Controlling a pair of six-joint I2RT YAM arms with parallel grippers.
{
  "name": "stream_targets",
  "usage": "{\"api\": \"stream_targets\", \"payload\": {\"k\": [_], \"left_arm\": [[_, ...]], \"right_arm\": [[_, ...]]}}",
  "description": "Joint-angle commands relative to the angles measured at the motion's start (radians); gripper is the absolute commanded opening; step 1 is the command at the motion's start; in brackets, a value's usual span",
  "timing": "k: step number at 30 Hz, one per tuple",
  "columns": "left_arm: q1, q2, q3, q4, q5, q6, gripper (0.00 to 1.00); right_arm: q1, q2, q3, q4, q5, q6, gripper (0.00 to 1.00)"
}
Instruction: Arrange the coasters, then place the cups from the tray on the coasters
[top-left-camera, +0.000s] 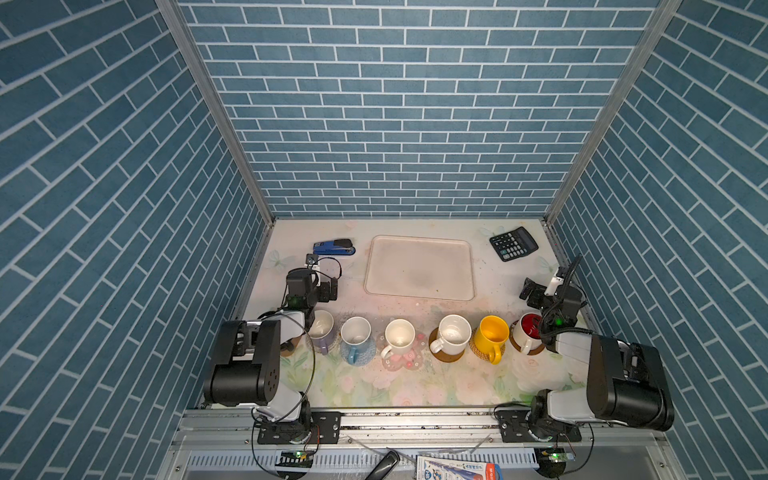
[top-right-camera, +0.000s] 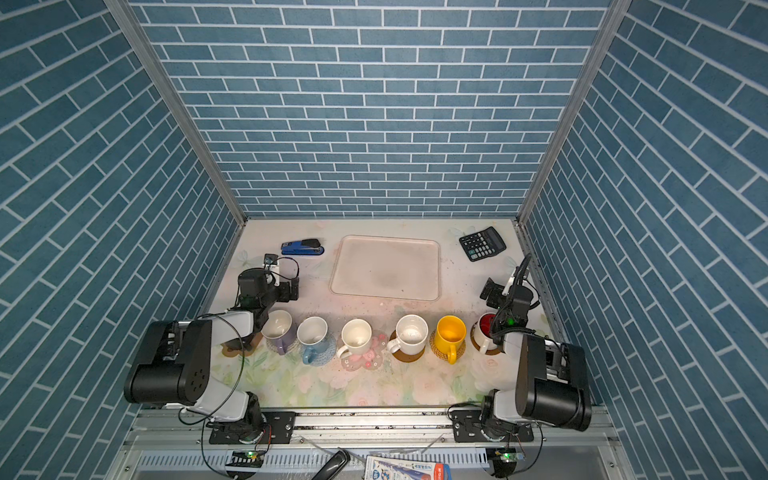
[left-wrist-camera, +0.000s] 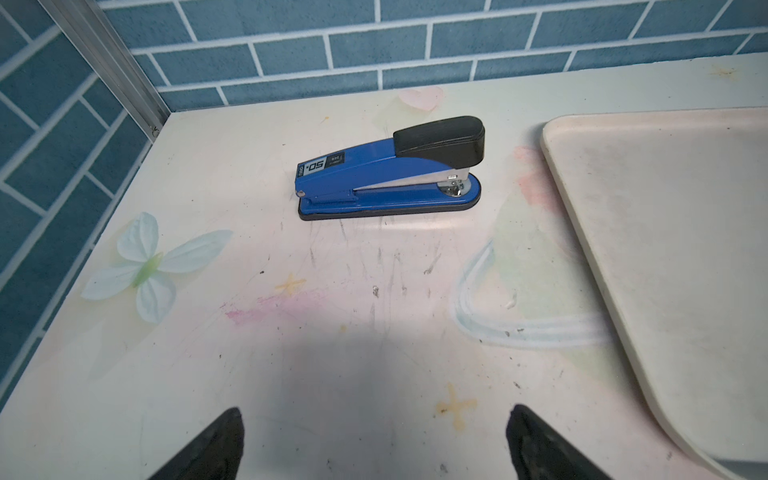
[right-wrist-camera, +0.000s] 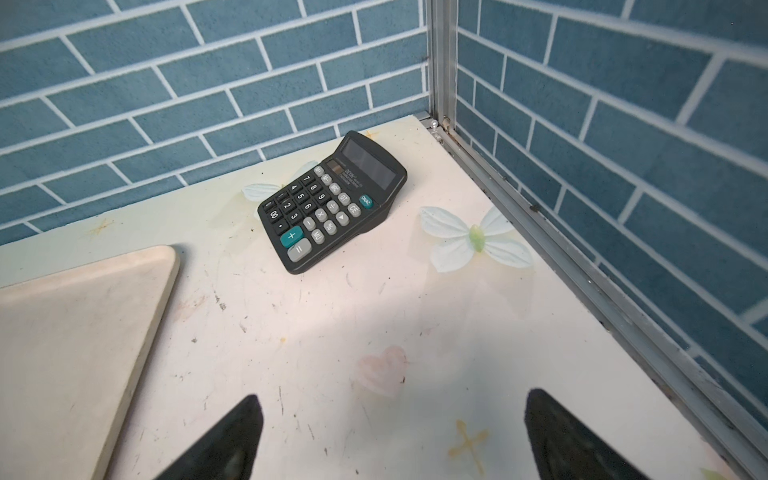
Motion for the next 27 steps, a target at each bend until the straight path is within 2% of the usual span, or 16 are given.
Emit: {"api": "stream_targets", "payload": {"k": [1, 11, 15, 27], "left_arm": [[0.005, -0.024, -0.024, 0.068, -0.002, 0.005, 0.99], [0.002, -0.032, -0.050, 0.108, -0.001, 0.011, 0.99], [-0.013, -0.030, -0.110, 0.216, -0.015, 0.023, 0.99], [-0.017, -0.030, -0.112, 0.216, -0.025, 0.028, 0.99]], "right_arm": [[0.005, 0.017, -0.010, 0.062, -0.023, -0.030, 0.99], [0.038, 0.061, -0.023, 0.128, -0.057, -0.086, 0.99], [0.042, 0.099, -0.040, 0.197, -0.057, -0.089, 0.99], [0.066, 0.120, 0.017, 0.104, -0.045, -0.112, 0.99]]}}
